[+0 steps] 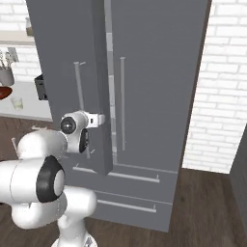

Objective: Grab a lemon wedge from the fridge and one ice cube from the ice bowl, and put them in the glass of lemonade.

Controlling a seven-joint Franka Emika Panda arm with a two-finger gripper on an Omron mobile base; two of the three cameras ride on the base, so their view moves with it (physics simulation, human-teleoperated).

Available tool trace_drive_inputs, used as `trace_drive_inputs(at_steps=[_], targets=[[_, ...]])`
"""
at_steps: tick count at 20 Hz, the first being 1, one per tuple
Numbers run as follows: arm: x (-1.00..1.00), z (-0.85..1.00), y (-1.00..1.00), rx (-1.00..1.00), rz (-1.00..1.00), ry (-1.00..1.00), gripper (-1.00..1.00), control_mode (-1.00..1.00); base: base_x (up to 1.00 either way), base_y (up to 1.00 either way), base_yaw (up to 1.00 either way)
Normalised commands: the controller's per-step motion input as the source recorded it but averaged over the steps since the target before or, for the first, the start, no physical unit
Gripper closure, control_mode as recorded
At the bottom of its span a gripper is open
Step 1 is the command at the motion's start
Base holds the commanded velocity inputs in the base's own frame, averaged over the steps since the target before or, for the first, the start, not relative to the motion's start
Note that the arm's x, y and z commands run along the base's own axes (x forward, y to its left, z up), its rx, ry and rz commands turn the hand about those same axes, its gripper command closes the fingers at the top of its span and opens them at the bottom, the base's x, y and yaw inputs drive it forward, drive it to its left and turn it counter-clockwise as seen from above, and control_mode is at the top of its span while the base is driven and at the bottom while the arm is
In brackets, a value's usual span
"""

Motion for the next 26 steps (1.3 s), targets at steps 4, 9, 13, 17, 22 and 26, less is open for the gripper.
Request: trace_drive_inputs(at_steps=[4,9,13,17,22,26], targets=[[-0.99,1.0,0.49,-0.05,0.0,0.0,1.0,-1.0,0.0,0.0,0.0],[-0.97,1.0,0.7,-0.15,0.0,0.06,-1.0,-1.0,0.0,0.0,0.0],[-1.0,1.0,0.05,-0.07,0.0,0.12,-1.0,-1.0,0.0,0.0,0.0],[-0.95,0.75,-0.88,0.06,0.0,0.1,-1.0,-1.0,0.0,0.0,0.0],[-0.52,0.57,-1.0,0.26,0.0,0.12,-1.0,-1.0,0.0,0.0,0.0],[0.21,0.25,-1.0,0.35,0.0,0.32,-1.0,-1.0,0.0,0.0,0.0]])
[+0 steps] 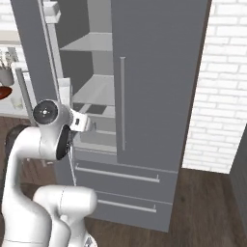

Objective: Grab a lemon wedge from the fridge and one ice cube from the ice bowl, and put them in the glass of lemonade.

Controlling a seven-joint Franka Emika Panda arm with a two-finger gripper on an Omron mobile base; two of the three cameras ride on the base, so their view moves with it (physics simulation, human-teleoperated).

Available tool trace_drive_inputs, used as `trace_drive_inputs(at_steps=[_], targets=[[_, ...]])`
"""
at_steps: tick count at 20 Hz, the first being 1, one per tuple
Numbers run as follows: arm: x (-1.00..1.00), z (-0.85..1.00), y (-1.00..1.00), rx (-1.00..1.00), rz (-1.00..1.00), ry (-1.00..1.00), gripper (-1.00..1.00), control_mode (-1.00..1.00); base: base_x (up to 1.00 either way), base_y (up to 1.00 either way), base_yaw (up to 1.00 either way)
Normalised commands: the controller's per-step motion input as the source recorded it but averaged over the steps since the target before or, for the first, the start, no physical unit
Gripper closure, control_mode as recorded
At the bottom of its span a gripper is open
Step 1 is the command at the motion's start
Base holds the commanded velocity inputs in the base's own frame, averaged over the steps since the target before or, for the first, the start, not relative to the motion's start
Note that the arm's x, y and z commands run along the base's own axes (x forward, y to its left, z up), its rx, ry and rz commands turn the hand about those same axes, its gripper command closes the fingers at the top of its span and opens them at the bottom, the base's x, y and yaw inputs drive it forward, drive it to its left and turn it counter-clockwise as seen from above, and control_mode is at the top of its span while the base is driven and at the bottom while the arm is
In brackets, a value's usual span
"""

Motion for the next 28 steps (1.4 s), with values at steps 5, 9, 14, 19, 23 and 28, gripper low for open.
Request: trace_drive_inputs(at_steps=[5,9,14,19,23,28], targets=[[0.66,0.0,-0.69,0.39,0.08,0.45,-1.0,-1.0,0.0,0.0,0.0],[0.69,0.0,-0.04,0.29,0.01,0.27,-1.0,-1.0,0.0,0.0,0.0],[0.67,-0.07,0.44,0.14,-0.02,0.03,-1.0,-1.0,0.0,0.0,0.0],[0.58,-0.15,0.84,0.03,-0.06,-0.01,-1.0,-1.0,0.0,0.0,0.0],[0.19,-0.16,0.99,0.0,-0.05,-0.09,-1.0,-1.0,0.0,0.0,0.0],[-0.12,-0.04,1.0,0.01,-0.02,-0.15,-1.0,-1.0,0.0,0.0,0.0]])
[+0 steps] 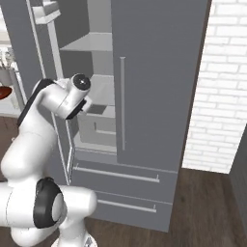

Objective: Grab a lemon wedge from the fridge and one ice cube from the ice bowl, and put them in the glass of lemonade.

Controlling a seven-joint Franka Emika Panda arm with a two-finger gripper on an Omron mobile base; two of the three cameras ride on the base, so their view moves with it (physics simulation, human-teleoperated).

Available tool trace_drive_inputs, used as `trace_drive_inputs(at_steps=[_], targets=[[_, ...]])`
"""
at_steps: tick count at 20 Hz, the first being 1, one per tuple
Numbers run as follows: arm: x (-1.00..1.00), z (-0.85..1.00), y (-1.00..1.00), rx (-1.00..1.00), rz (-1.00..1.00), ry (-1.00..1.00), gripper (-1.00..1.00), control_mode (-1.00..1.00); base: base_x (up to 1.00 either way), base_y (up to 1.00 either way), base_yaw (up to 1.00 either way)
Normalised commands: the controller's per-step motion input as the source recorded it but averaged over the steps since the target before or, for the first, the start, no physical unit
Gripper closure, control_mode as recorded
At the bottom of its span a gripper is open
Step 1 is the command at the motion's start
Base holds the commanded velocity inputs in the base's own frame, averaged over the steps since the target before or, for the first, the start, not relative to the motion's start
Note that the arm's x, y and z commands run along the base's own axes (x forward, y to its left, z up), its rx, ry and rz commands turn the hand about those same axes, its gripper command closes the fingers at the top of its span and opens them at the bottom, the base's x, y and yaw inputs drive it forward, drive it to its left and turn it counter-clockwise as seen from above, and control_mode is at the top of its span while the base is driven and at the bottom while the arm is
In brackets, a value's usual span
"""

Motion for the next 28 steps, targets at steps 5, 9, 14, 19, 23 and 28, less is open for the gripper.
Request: trace_drive_inputs(at_steps=[5,9,14,19,23,28], targets=[[-0.23,-0.07,1.0,0.03,0.0,-0.14,-1.0,-1.0,0.0,0.0,0.0],[-0.01,-0.06,0.71,0.08,0.0,-0.01,-1.0,-1.0,0.0,0.0,0.0],[-0.23,0.37,-0.65,0.01,-0.18,-0.03,-1.0,-1.0,0.0,0.0,0.0],[-0.29,0.95,-1.0,-0.02,-0.34,0.01,-1.0,-1.0,0.0,0.0,0.0],[0.0,0.58,-1.0,-0.21,-0.34,0.14,-1.0,-1.0,0.0,0.0,0.0],[0.0,-0.01,-1.0,-0.42,-0.22,0.08,-1.0,-1.0,0.0,0.0,0.0]])
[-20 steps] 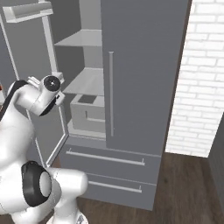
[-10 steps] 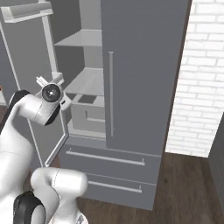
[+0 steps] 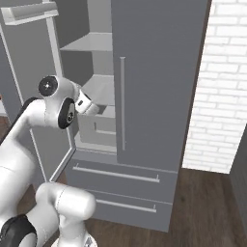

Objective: Grab a lemon wedge from the fridge and one ice cube from the ice bowl, and put them in the glass of lemonade.

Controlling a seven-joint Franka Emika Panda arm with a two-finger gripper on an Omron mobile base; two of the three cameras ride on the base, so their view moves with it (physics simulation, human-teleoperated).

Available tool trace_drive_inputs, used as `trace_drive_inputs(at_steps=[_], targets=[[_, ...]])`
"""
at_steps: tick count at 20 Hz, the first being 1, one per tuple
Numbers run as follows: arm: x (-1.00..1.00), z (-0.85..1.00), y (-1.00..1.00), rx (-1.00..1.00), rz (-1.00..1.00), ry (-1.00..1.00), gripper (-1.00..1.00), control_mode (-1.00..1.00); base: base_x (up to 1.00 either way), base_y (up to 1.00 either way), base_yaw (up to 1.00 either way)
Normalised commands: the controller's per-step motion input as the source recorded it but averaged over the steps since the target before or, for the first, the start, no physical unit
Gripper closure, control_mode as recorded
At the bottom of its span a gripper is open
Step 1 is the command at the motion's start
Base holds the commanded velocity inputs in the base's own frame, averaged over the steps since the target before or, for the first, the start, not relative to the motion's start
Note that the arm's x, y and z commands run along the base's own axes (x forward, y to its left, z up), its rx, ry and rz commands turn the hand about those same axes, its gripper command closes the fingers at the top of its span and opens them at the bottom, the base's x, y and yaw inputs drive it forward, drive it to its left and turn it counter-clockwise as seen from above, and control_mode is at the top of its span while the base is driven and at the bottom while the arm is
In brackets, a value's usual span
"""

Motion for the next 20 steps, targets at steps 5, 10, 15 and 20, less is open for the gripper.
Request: trace_drive_inputs(at_steps=[5,10,15,20], targets=[[0.08,-0.53,-1.0,-0.28,0.13,0.04,-1.0,-1.0,0.0,0.0,0.0],[0.15,-0.24,-0.6,-0.04,0.29,0.2,-1.0,-1.0,0.0,0.0,0.0],[0.24,0.0,0.0,0.0,0.0,0.01,-1.0,-1.0,0.0,0.0,0.0],[0.56,-0.07,0.0,-0.01,0.0,0.02,-1.0,-1.0,0.0,0.0,0.0]])
